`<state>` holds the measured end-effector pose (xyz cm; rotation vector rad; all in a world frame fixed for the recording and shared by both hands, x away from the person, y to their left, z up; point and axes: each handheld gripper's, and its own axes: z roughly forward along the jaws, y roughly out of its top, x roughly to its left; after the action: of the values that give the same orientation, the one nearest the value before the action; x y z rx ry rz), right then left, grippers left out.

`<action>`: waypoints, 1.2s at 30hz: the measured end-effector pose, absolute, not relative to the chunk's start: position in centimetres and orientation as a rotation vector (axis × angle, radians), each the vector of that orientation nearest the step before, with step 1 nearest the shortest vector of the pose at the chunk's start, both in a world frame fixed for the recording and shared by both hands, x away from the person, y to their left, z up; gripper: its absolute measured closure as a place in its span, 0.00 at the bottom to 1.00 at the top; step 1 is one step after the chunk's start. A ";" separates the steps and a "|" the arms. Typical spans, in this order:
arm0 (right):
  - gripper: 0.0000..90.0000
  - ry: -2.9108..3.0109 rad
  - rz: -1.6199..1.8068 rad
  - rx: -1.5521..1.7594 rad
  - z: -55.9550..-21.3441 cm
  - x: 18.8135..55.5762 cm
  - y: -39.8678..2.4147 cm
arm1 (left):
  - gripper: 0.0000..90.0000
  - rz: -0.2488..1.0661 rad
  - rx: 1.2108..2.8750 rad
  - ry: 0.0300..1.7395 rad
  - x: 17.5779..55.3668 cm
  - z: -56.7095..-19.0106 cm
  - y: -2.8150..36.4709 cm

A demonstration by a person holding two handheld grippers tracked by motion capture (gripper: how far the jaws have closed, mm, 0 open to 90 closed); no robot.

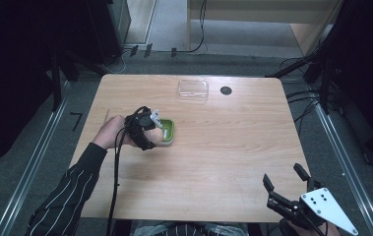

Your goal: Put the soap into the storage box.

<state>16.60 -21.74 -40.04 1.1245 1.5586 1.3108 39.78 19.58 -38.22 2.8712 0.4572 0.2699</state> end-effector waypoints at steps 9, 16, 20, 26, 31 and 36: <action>0.15 1.559 1.308 1.125 -40.1 16.6 -21.7 | 0.38 0.279 2.868 0.451 40.5 -38.2 19.9; 0.15 1.557 1.308 1.129 -40.1 16.7 -21.8 | 0.38 0.283 2.874 0.435 41.1 -38.4 19.8; 0.15 1.557 1.305 1.130 -40.2 16.7 -21.9 | 0.38 0.287 2.875 0.426 41.3 -38.4 19.7; 0.15 1.558 1.313 1.130 -40.2 16.9 -22.0 | 0.38 0.290 2.875 0.441 41.6 -38.4 19.8; 0.15 1.560 1.308 1.134 -40.2 16.9 -22.0 | 0.38 0.292 2.872 0.438 42.0 -38.6 20.0; 0.15 1.554 1.308 1.135 -40.1 16.7 -22.0 | 0.38 0.297 2.880 0.439 42.2 -38.8 20.0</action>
<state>16.66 -21.97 -40.14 1.1354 1.5536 1.3077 42.17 19.97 -38.79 2.8802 0.4391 0.2970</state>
